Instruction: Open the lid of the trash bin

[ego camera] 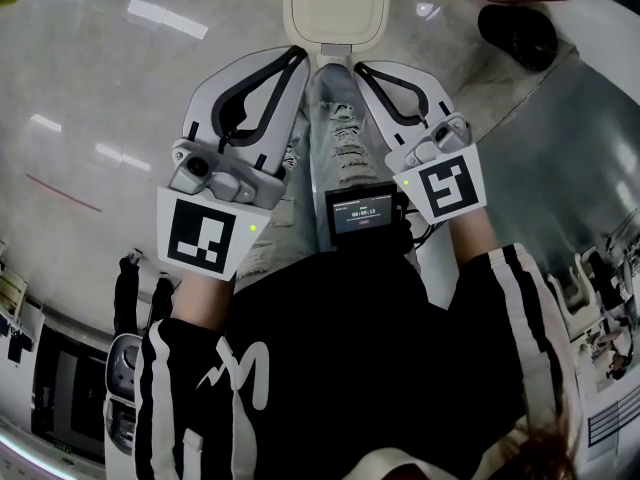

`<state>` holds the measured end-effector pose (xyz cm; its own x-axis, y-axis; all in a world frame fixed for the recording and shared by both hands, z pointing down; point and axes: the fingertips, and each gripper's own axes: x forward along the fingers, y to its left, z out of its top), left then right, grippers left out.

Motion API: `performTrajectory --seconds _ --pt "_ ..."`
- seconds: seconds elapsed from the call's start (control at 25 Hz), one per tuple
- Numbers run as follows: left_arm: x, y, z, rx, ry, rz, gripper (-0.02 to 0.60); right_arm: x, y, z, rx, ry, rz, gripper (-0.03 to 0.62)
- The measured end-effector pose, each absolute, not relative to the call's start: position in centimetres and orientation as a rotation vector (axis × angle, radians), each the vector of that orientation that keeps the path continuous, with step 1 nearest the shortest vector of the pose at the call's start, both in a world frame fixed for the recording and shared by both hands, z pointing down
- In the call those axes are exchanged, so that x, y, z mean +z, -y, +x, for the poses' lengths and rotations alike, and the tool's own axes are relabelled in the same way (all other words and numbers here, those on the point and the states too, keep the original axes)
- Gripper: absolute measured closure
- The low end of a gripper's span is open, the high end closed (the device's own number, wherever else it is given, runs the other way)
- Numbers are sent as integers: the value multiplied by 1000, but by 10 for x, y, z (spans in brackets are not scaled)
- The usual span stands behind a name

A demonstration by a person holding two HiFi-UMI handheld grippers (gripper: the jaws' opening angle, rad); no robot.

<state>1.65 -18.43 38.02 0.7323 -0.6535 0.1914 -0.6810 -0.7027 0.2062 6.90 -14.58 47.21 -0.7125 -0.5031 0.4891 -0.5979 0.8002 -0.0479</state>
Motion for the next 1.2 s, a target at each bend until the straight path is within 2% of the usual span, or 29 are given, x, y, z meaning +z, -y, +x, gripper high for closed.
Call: performTrajectory --seconds 1.2 --pt "448 160 18 283 1059 2626 571 558 131 54 306 2433 633 583"
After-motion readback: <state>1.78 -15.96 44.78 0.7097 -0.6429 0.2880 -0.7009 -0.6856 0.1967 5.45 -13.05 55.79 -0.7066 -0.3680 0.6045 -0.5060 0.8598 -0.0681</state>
